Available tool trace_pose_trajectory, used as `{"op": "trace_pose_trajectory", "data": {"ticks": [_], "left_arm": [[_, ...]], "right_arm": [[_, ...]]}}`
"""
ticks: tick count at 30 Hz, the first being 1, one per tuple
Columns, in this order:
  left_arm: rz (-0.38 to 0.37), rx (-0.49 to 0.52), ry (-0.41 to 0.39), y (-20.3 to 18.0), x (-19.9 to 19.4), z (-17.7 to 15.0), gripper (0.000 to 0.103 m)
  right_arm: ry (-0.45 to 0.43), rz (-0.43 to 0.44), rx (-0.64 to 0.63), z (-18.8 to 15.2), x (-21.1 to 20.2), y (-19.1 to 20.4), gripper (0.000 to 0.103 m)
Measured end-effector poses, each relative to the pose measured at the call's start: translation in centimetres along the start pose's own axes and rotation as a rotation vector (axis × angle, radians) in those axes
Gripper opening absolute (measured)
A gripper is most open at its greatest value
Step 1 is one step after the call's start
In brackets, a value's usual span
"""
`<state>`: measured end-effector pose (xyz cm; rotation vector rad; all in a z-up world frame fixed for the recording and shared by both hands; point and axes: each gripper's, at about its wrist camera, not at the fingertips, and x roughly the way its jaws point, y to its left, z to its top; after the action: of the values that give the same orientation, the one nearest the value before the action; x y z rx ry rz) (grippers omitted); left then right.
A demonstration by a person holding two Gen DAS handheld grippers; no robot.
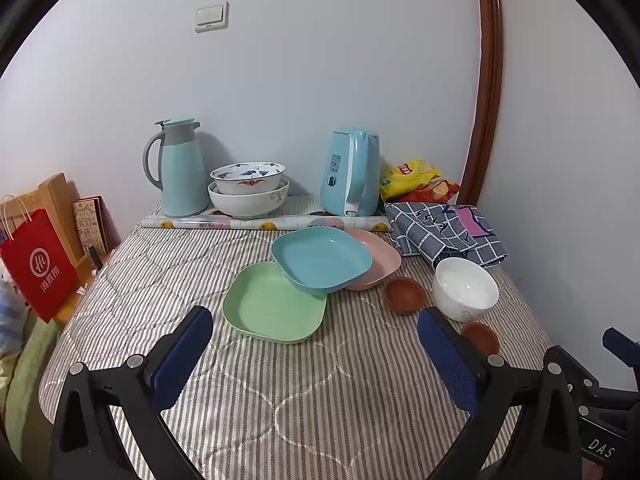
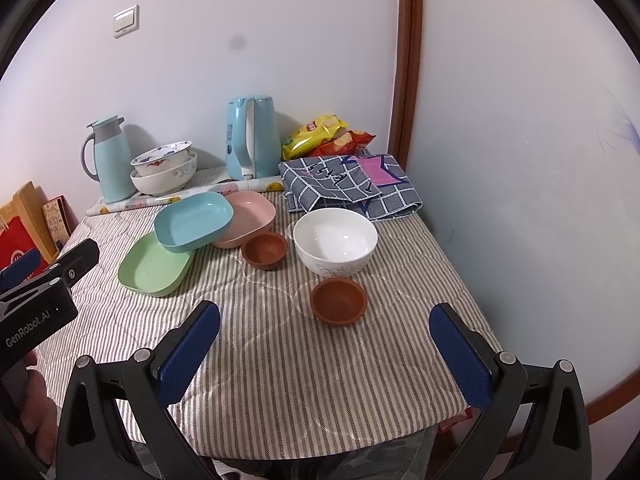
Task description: Organize plates and bowls
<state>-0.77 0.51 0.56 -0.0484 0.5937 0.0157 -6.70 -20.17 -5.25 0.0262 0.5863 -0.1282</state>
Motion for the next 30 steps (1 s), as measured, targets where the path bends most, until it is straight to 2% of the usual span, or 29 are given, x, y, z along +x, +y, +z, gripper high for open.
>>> {"op": "trace_pose_trajectory", "data": {"ticks": [14, 30], "left_arm": [[-0.014, 0.001, 0.009, -0.3, 0.8, -0.3, 0.103], [-0.006, -0.027, 0.081, 1.0, 4.6, -0.4, 0.103]], "right_arm": [[-0.004, 0.009, 0.010, -0.2, 0.4, 0.1, 0.103], [0.050, 0.037, 0.004, 0.0, 4.2, 1.3, 0.103]]}}
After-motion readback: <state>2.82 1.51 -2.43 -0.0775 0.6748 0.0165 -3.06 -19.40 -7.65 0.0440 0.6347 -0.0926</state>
